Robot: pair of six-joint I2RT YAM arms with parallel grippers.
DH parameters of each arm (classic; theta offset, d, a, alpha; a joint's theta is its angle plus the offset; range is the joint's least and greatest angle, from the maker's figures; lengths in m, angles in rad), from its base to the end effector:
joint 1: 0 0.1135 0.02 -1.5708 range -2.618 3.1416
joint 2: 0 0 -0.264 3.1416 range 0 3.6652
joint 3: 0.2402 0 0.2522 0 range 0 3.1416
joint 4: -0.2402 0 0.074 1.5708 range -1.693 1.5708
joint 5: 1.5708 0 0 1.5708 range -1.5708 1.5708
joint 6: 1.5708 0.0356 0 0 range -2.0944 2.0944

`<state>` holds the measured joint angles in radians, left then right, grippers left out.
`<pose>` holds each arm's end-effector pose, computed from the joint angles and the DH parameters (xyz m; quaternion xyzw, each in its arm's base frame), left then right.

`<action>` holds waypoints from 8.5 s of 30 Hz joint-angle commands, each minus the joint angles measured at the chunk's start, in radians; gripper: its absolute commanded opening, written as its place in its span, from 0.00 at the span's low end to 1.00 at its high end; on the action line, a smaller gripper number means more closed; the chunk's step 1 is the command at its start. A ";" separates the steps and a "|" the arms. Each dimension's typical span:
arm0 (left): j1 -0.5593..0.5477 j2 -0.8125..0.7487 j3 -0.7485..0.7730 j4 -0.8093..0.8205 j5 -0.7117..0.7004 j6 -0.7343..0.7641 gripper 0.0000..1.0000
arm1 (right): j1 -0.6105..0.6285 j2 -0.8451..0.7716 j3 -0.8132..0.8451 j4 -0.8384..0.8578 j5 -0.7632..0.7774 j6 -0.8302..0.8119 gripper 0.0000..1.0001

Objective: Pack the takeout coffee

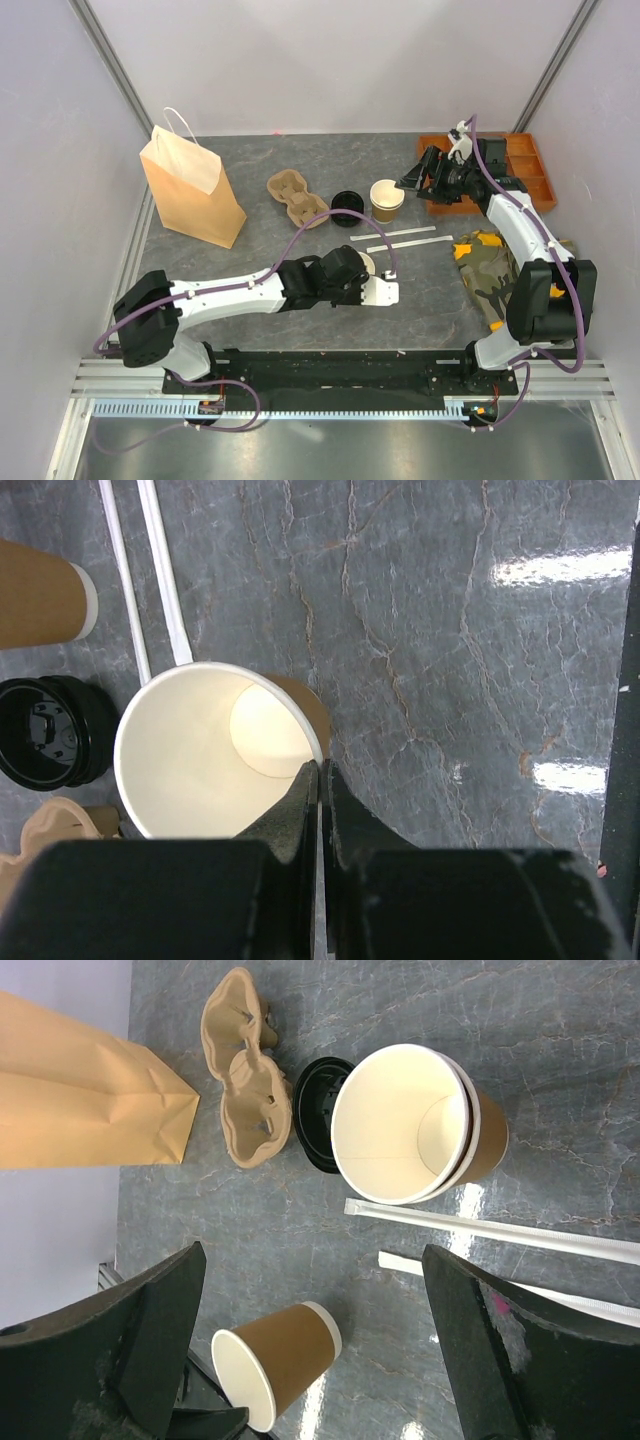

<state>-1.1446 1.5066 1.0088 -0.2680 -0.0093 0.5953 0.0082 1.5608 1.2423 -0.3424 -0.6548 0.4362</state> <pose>0.1350 -0.2967 0.2367 0.7020 0.5947 -0.1021 0.3782 0.3493 0.0245 0.2950 0.0426 0.8612 0.3735 0.3422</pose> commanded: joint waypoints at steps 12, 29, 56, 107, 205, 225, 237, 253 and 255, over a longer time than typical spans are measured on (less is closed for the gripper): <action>0.032 0.015 0.036 -0.014 0.077 -0.017 0.18 | -0.004 0.013 0.043 0.006 -0.031 -0.008 0.98; 0.497 0.100 0.657 -0.410 0.536 -0.372 0.69 | -0.004 -0.015 0.054 0.005 0.000 -0.040 0.98; 0.622 0.794 1.137 -0.458 0.276 -0.304 0.46 | -0.004 0.016 0.065 -0.023 0.046 -0.067 0.98; 0.625 0.408 1.032 -0.659 1.157 -0.622 0.02 | -0.002 -0.313 0.161 -0.240 -0.276 -0.885 0.98; 0.485 0.191 0.375 1.270 1.232 -2.025 0.02 | 0.449 -0.729 -0.185 0.470 -0.042 -0.559 0.29; 0.546 0.165 0.291 1.141 1.210 -1.938 0.75 | 0.467 -0.720 -0.132 0.307 0.104 -0.567 0.00; 0.576 0.085 0.638 -0.078 0.815 -0.877 1.00 | 0.466 -0.809 -0.149 0.171 0.185 -0.507 0.00; 0.657 -0.121 0.706 -0.336 0.474 -0.525 1.00 | 0.470 -0.579 -0.064 -0.234 0.331 -0.744 0.00; 0.657 -0.177 0.640 -0.350 0.555 -0.470 1.00 | 0.495 -0.515 -0.066 -0.244 0.357 -0.790 0.00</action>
<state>-0.4801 1.4563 1.7084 -0.5846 0.4507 -0.0498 0.4744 0.9512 1.1419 -0.4728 -0.3656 -0.2394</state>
